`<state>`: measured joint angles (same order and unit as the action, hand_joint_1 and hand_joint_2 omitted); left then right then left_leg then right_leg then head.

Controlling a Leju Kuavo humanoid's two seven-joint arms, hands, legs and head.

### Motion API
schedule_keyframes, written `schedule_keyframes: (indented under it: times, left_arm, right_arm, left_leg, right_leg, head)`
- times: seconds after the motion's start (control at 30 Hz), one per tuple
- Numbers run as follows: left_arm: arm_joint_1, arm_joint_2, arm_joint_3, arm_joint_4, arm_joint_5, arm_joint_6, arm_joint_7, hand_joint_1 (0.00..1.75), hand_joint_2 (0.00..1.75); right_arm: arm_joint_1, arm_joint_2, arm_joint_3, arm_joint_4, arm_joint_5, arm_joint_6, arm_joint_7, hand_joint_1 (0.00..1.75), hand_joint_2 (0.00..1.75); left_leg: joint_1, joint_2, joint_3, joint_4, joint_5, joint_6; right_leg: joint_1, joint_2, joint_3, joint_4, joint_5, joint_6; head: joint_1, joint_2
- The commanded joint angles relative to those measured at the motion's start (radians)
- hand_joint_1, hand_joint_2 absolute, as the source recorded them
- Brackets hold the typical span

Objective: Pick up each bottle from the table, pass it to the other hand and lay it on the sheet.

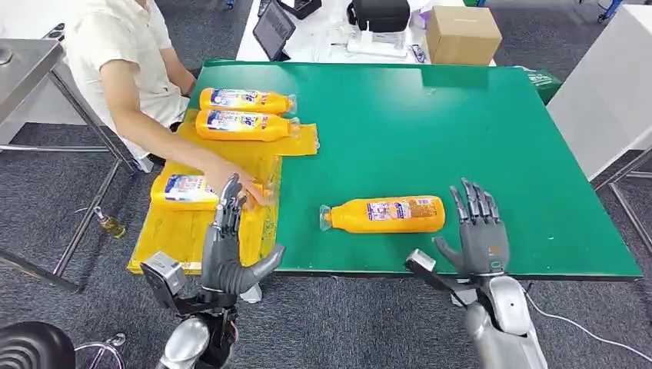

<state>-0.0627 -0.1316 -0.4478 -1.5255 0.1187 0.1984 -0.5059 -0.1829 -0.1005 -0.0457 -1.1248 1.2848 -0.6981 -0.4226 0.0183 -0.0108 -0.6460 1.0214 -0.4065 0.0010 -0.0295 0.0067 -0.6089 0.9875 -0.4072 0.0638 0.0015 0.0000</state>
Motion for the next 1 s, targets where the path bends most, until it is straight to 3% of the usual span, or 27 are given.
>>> schedule_keyframes:
  times: [0.03,0.27,0.5,0.87,0.93,1.0]
  left_arm:
    - [-0.077,0.005,-0.051,0.076,-0.002,-0.001,0.022,0.0,1.75]
    - [-0.093,0.002,-0.07,0.091,-0.004,-0.007,0.026,0.0,1.75]
    - [-0.113,0.009,-0.094,0.106,0.007,-0.044,0.051,0.0,1.75]
    - [-0.113,0.009,-0.094,0.106,0.007,-0.044,0.051,0.0,1.75]
    - [-0.115,0.014,-0.096,0.116,0.051,-0.1,0.086,0.0,1.75]
    - [-0.115,0.022,-0.099,0.122,0.08,-0.142,0.104,0.0,1.75]
  right_arm:
    - [-0.287,-0.107,0.306,0.418,-0.001,0.056,0.099,0.0,1.75]
    - [-0.33,-0.081,0.349,0.485,-0.081,0.092,0.08,0.0,1.75]
    - [-0.353,-0.049,0.372,0.553,-0.243,0.212,0.013,0.0,1.75]
    - [-0.353,-0.049,0.372,0.553,-0.243,0.212,0.013,0.0,1.75]
    - [-0.358,-0.054,0.379,0.556,-0.28,0.259,0.011,0.0,1.75]
    - [-0.368,-0.058,0.378,0.561,-0.333,0.332,0.013,0.0,1.75]
  left_leg:
    - [0.001,0.008,0.006,0.0,-0.002,0.001]
    - [0.001,0.003,0.005,-0.001,-0.001,0.002]
    - [0.002,0.002,0.005,-0.001,-0.001,0.001]
    - [0.001,0.001,0.003,0.0,0.0,0.001]
    - [0.001,0.003,0.008,-0.001,-0.002,0.002]
    - [0.001,0.001,0.002,-0.001,0.0,0.001]
  right_leg:
    - [0.002,0.006,0.005,-0.001,0.0,-0.004]
    - [0.002,0.002,0.005,-0.001,-0.001,-0.003]
    - [0.003,0.001,0.006,-0.001,-0.001,-0.003]
    - [0.002,0.001,0.003,0.0,-0.001,-0.002]
    - [0.003,0.001,0.007,-0.001,-0.002,-0.005]
    - [0.001,0.0,0.002,0.0,0.0,-0.002]
  head:
    - [0.0,0.0]
    - [0.0,0.0]
    - [0.0,0.0]
    - [0.0,0.0]
    - [0.0,0.0]
    - [0.0,0.0]
